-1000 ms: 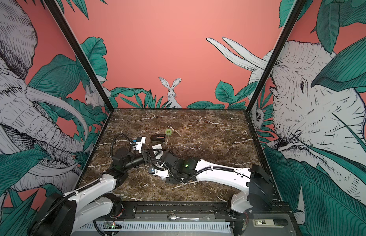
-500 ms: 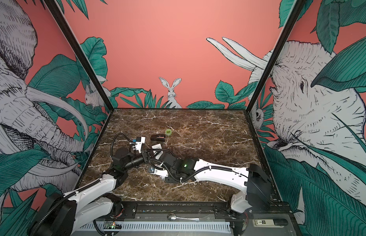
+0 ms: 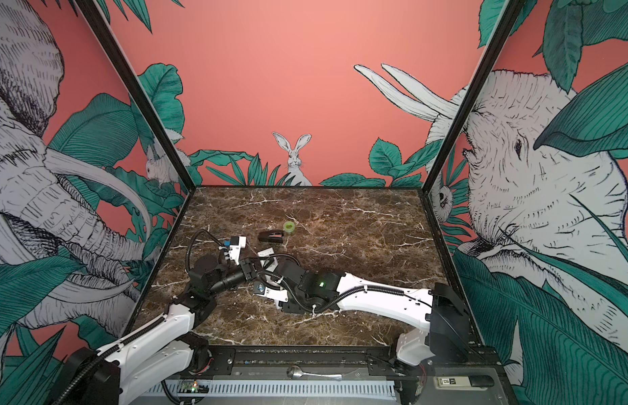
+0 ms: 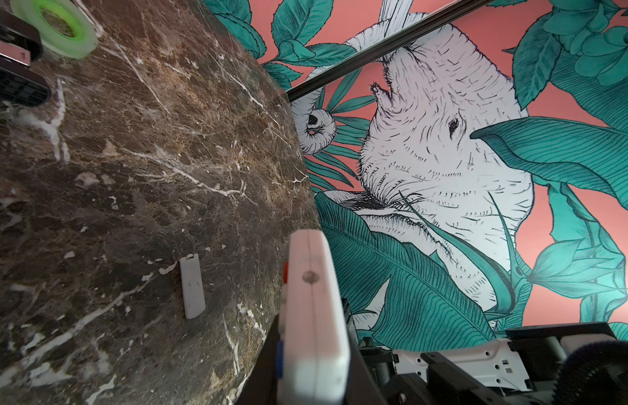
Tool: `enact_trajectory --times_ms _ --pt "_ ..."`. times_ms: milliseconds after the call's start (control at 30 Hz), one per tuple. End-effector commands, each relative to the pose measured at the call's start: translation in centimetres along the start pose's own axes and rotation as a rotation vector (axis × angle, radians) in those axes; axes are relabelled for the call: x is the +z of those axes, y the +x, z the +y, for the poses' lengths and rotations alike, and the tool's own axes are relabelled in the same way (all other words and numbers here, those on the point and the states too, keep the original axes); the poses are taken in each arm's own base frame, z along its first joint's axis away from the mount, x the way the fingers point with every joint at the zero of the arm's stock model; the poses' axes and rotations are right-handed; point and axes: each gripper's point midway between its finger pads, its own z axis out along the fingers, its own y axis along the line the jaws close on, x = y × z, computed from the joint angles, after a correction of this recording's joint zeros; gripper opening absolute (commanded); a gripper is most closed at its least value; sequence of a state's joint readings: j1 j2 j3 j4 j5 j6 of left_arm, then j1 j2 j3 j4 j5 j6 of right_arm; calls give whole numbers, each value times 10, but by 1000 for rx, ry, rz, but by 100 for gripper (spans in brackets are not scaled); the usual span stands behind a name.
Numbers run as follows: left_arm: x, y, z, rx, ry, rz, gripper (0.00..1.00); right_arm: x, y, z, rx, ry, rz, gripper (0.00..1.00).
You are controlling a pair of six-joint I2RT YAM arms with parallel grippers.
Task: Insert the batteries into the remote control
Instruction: 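Push the second battery fully into the compartment with the right gripper, then lift the right gripper off the remote and move it over the white cover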
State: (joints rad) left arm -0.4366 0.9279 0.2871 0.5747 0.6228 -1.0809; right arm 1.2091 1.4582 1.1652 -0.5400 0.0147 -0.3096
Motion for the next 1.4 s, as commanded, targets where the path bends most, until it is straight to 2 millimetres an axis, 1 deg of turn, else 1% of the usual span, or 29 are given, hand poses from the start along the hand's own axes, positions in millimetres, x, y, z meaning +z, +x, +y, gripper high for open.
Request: enact_trajectory --times_ms 0,33,233,333,400,500,633,800,933,1100,1167,1233,1267,1367 --pt "-4 -2 0 14 -3 -20 0 -11 -3 2 40 -5 -38 36" --pt "-5 -6 4 13 -25 -50 0 -14 -5 1 47 -3 -49 36" --pt "-11 -8 14 18 -63 -84 0 -30 -18 -1 109 -2 -117 37" --pt "-13 -8 17 25 -78 -91 0 -36 -18 -7 138 21 -128 37" --pt "-15 -8 19 27 -87 -97 0 -38 -16 -14 176 41 -123 36" --pt "-18 -7 23 31 -103 -105 0 -36 -11 -29 262 71 -110 33" --pt "-22 -5 30 36 -126 -114 0 -28 -6 -47 417 99 -98 31" --pt "-26 -2 33 46 -135 -113 0 -13 21 -67 592 147 14 36" --pt "-31 -3 33 76 -150 -118 0 0 42 -76 728 140 81 41" --pt "-33 -2 31 115 -153 -117 0 16 64 -80 827 149 169 48" --pt "-34 -2 31 125 -156 -116 0 22 70 -80 853 142 191 50" --pt "-35 -1 33 138 -166 -114 0 24 73 -82 871 146 198 53" --pt "-35 0 34 144 -169 -113 0 33 81 -80 879 143 234 55" --pt "-38 1 35 159 -177 -114 0 41 88 -83 899 150 264 60"
